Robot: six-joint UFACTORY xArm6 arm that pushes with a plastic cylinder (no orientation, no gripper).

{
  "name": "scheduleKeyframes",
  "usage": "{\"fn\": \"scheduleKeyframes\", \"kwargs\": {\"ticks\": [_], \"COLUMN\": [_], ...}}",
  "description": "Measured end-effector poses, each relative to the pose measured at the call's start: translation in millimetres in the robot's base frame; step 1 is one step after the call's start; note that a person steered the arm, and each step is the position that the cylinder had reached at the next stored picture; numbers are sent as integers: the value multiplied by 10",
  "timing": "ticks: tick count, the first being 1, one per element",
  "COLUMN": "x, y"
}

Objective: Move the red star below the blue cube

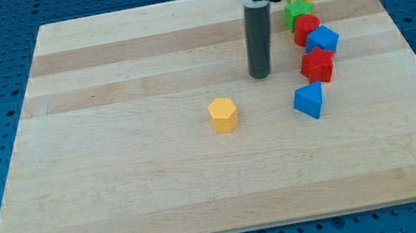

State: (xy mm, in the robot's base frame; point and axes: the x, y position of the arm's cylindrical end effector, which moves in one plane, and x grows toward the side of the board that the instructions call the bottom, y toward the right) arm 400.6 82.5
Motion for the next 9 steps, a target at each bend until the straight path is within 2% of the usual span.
{"fn": "scheduleKeyframes", "kwargs": {"ticks": [1, 5, 6, 7, 8, 9], "x": [0, 320, 315, 15, -123, -28], "y": [266, 379, 148, 64, 228, 391]}}
